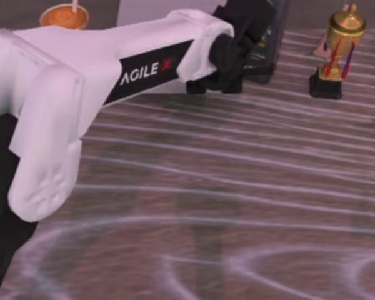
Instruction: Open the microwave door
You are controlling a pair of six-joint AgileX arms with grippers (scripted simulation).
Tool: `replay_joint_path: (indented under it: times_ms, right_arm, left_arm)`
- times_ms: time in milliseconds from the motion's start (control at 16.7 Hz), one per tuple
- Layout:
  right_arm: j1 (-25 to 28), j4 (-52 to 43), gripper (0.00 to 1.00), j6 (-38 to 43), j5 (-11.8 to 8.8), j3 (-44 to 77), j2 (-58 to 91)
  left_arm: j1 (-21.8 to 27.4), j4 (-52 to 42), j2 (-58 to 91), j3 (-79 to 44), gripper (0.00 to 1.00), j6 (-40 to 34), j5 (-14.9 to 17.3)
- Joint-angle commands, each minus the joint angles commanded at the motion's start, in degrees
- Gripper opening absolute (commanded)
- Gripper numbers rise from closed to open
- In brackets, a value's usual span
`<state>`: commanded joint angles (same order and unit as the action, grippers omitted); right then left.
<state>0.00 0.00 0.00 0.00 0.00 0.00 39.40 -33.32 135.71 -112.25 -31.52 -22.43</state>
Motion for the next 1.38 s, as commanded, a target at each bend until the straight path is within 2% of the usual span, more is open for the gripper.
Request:
replay_joint_path:
  times_ms: [300,1380]
  right_arm:
    - [0.0,0.0,1.0,0.0,0.0,0.0,0.0]
    - [0.0,0.0,1.0,0.0,0.0,0.0,0.0]
  left_arm:
    - [-0.13,3.29,-3.51,5.65,0.0,-1.5,-1.19]
    - [-0.13,3.29,-3.51,5.65,0.0,-1.5,-1.19]
